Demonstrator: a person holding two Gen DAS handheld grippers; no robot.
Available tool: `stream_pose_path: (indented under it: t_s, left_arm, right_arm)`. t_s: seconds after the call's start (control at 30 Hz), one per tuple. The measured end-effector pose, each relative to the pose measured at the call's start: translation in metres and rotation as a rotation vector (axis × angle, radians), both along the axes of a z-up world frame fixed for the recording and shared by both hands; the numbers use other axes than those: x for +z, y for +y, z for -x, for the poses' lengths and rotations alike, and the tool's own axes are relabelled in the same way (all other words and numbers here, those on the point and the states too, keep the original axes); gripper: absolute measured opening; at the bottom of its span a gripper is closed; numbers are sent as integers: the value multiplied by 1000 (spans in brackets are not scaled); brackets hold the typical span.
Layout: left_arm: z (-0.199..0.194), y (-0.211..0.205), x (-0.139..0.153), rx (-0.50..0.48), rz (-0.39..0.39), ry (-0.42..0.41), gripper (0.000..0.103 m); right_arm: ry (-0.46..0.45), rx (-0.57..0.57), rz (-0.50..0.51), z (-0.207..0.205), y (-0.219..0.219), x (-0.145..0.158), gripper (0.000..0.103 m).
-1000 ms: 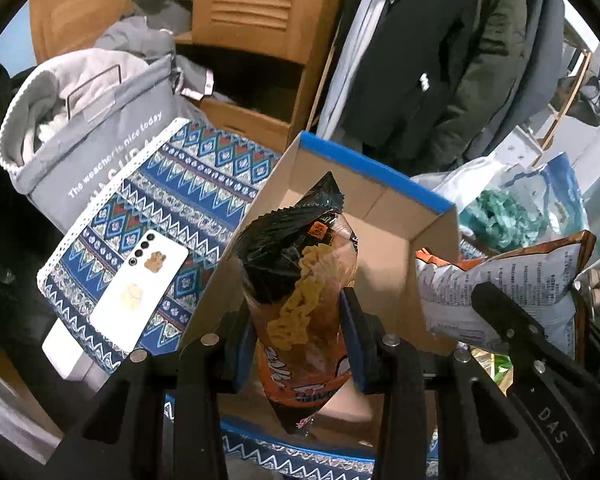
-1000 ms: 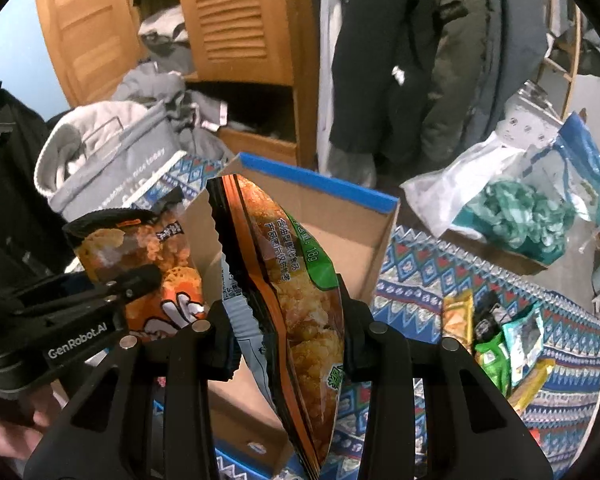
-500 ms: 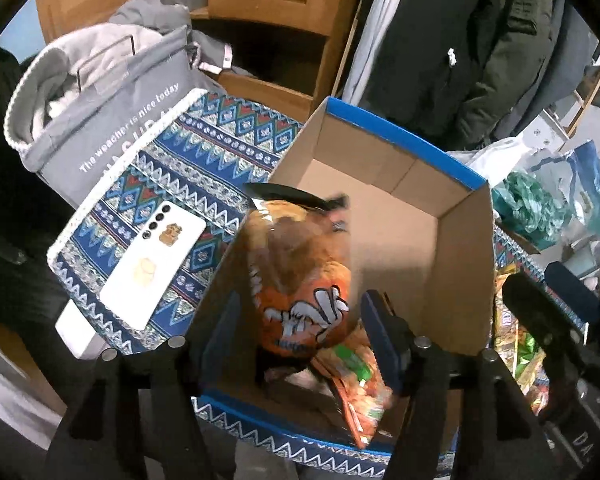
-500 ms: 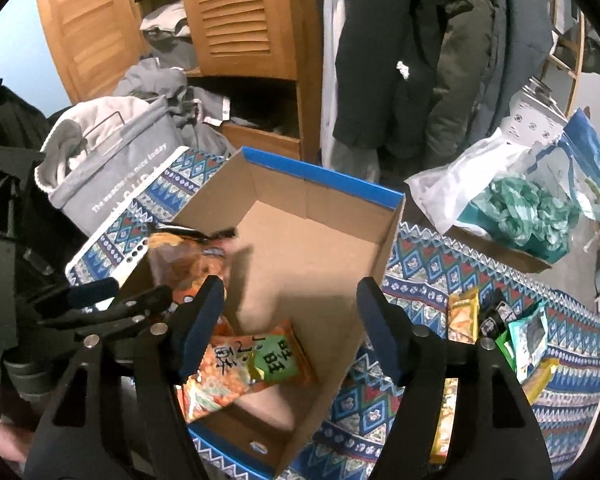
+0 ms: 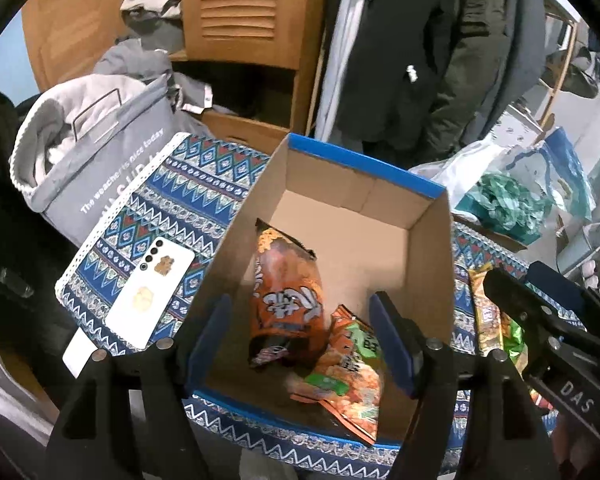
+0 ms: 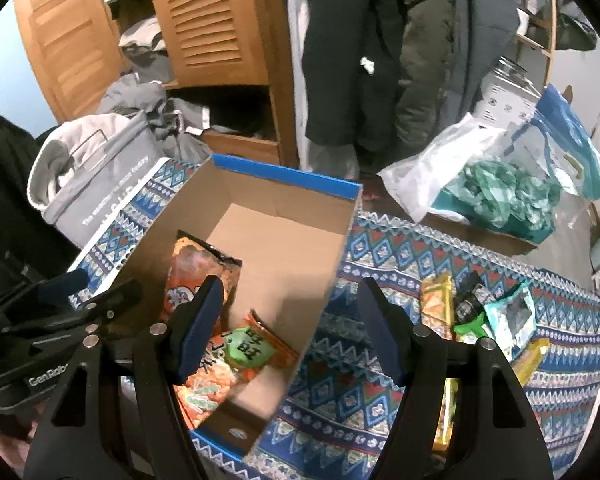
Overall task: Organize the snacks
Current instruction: 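Open both tools to drop the bags into the box, then move both tools back to the snack pile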
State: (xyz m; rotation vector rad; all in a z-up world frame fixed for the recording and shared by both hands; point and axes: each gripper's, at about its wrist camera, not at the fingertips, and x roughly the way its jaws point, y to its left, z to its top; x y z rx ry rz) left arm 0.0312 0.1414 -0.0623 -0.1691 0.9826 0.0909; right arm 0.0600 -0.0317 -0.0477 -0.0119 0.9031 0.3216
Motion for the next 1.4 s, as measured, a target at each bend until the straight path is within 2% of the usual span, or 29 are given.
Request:
stream_pose_path:
  t_s: [0.43, 0.8, 1.2, 1.4]
  left_arm:
    - [9, -43, 9, -93, -25, -38, 74]
    - [19, -98, 2, -210, -47, -26, 75]
    - [37, -160, -11, -331, -47, 27, 75]
    - [49, -190, -20, -376, -93, 31, 75]
  right_arm:
    - [-9, -59, 1, 14, -48, 2, 70]
    - [1, -116, 18, 36, -109, -5, 70]
    - [59, -186, 1, 69, -181, -31, 70]
    - [90, -188, 1, 87, -202, -45, 70]
